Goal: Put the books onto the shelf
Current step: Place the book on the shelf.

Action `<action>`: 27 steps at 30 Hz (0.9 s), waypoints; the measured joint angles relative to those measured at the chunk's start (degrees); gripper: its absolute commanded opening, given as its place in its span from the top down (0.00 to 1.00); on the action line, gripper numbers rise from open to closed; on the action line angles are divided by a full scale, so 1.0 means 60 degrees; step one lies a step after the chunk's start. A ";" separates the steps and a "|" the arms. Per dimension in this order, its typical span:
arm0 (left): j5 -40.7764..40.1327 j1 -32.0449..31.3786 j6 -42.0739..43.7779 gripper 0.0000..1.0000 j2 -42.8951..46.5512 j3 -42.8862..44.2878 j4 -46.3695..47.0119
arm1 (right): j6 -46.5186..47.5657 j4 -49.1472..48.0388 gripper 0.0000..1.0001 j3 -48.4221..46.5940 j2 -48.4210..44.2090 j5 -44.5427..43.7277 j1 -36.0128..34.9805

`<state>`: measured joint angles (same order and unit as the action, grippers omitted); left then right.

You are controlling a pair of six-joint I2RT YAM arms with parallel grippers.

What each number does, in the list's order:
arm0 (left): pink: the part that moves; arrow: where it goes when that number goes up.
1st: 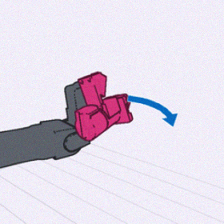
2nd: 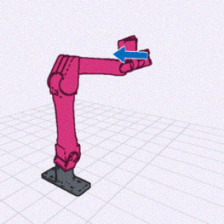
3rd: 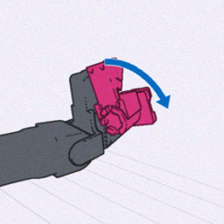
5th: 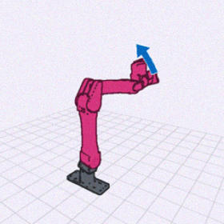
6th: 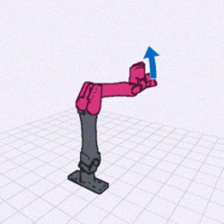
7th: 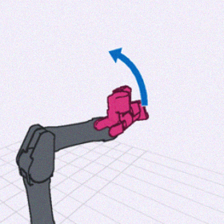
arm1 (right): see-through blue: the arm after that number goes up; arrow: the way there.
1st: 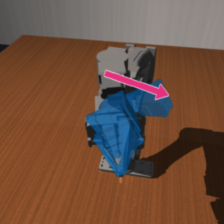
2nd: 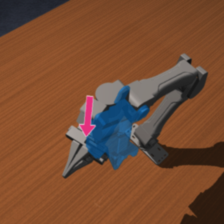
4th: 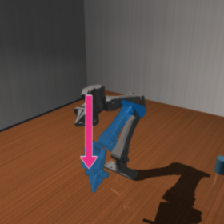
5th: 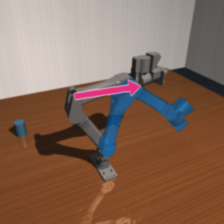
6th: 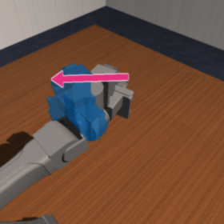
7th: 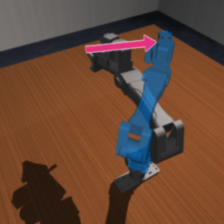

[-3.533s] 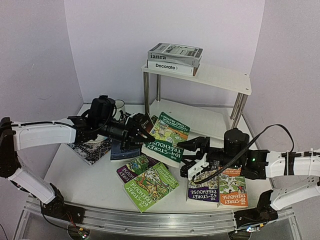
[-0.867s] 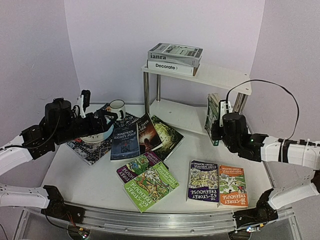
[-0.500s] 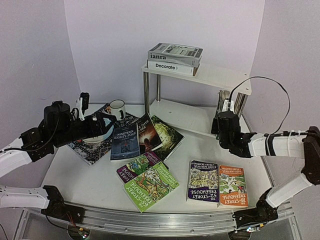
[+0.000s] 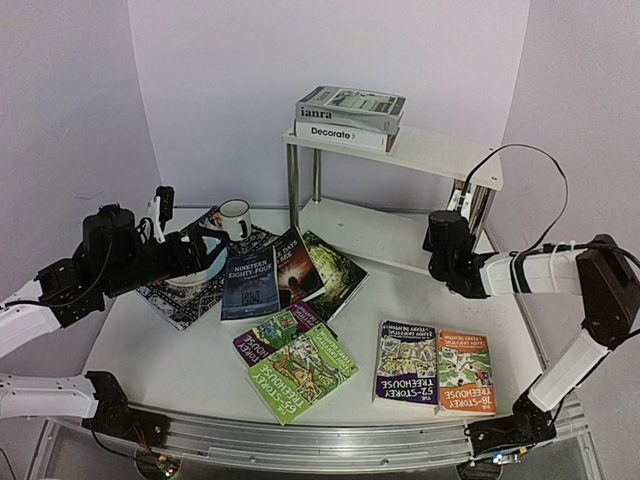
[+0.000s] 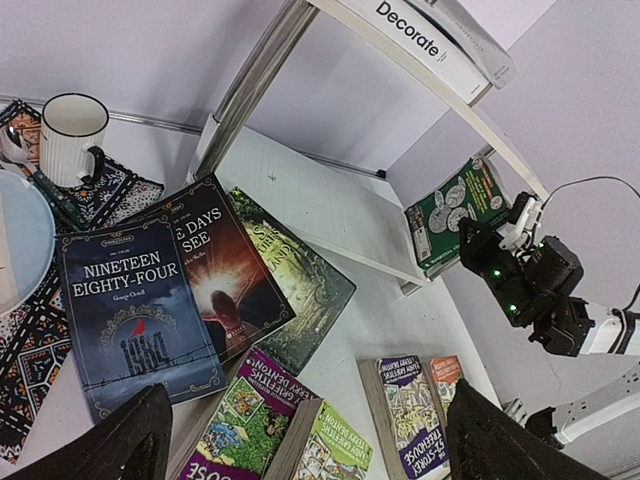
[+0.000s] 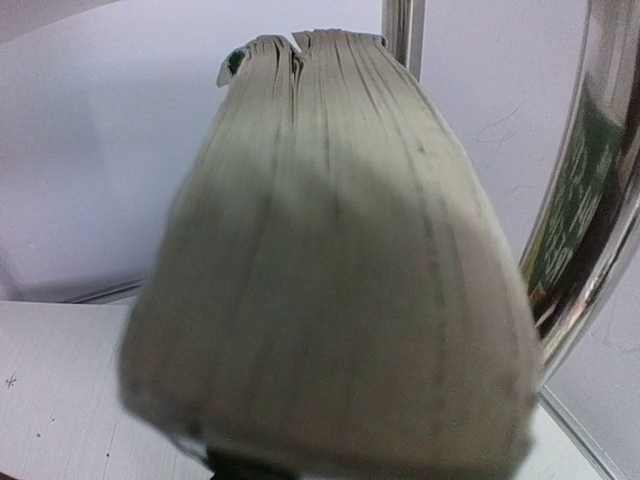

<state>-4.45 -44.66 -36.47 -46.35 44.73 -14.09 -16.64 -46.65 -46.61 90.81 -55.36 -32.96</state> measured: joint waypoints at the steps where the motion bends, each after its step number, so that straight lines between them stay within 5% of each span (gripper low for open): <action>1: 0.0000 0.0000 -0.0002 0.04 0.0000 0.0000 0.0000 | 0.0002 -0.0019 1.00 -0.0048 0.0086 0.0005 0.0060; 22: 0.0040 0.0000 -0.0010 0.04 -0.0091 -0.0029 0.0000 | 0.0232 0.0116 0.98 -0.0291 0.0451 0.0048 0.0362; 27: 0.0040 0.0000 -0.0021 0.04 -0.0091 -0.0029 0.0004 | 0.0218 0.0395 0.92 -0.0291 0.0451 0.0103 0.0414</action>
<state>-4.21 -44.66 -36.60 -46.89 44.56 -14.06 -15.33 -44.28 -48.36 93.51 -54.74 -30.48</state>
